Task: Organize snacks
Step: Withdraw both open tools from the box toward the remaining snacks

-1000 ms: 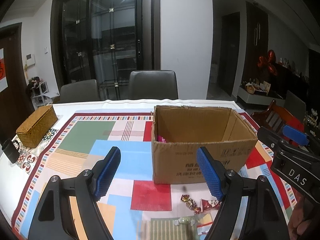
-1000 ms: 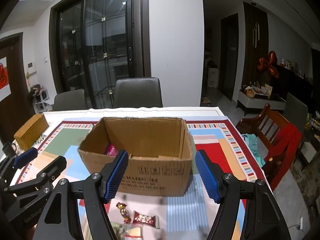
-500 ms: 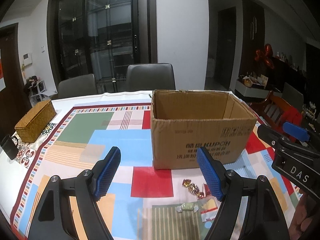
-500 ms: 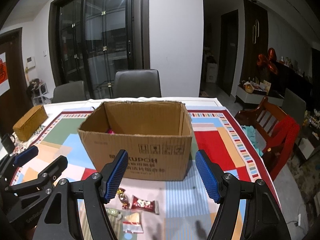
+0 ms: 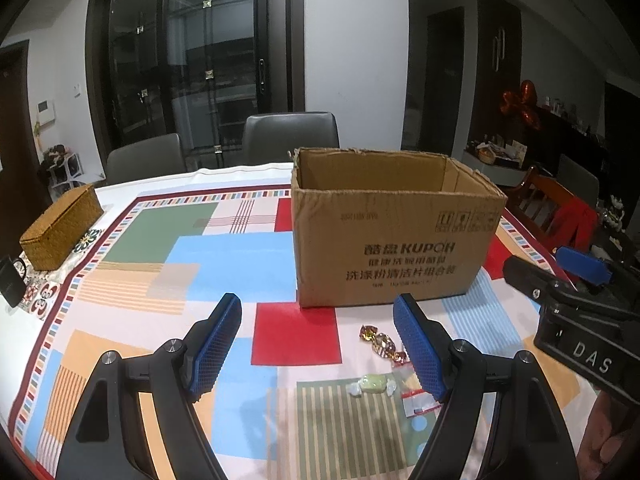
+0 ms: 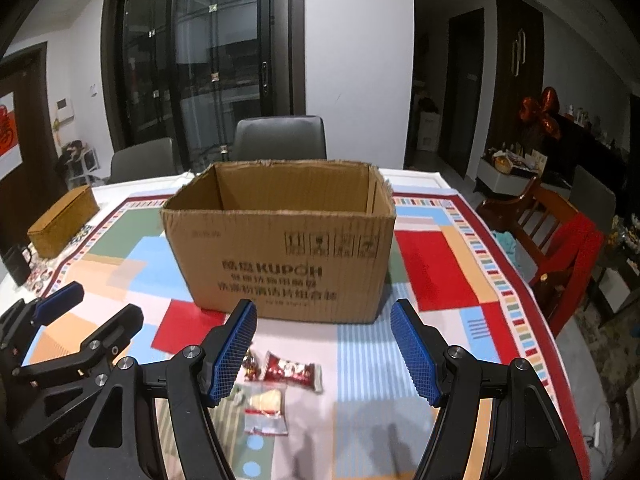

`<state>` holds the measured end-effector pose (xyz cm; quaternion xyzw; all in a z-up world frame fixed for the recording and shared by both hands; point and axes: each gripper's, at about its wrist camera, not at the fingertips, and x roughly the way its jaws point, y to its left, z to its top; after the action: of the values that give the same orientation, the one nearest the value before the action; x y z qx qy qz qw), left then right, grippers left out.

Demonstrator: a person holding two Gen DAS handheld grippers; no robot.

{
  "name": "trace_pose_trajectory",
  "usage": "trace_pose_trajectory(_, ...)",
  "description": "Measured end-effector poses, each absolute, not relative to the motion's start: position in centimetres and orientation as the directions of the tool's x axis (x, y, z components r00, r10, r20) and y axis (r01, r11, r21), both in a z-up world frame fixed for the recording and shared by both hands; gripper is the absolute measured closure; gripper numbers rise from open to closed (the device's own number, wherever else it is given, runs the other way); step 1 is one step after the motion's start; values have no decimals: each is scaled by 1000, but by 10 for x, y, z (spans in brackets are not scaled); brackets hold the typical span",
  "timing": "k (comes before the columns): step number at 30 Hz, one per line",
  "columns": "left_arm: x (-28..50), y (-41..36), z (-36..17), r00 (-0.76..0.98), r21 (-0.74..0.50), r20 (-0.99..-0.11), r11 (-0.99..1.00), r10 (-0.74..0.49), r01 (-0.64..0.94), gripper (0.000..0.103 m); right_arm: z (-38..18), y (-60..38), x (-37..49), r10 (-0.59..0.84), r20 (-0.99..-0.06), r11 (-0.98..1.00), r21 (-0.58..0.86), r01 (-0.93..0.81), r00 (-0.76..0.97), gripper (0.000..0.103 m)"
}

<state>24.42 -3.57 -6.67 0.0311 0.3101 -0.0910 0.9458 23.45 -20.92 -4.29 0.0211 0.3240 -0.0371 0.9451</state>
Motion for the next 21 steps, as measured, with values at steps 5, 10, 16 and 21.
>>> trace_pose_trajectory(5,238,-39,-78,787,6,-597,980,-157,200,25,-55,-208,229,-42,-629,998,11,63,776,33)
trace_pose_trajectory(10,232,-42,-87,776,10,-612,979,-154,202,25,-63,-210,225,-36,-641,998,17,60,767,33)
trace_pose_trajectory(16,225,-42,-94,769,5,-620,979,-158,205,25,-69,-203,215,-25,-642,999,3,35,766,33)
trace_pose_trajectory(21,221,-39,-103,762,-1,-626,978,-164,210,25,-79,-199,212,-30,-655,999,-10,30,755,33)
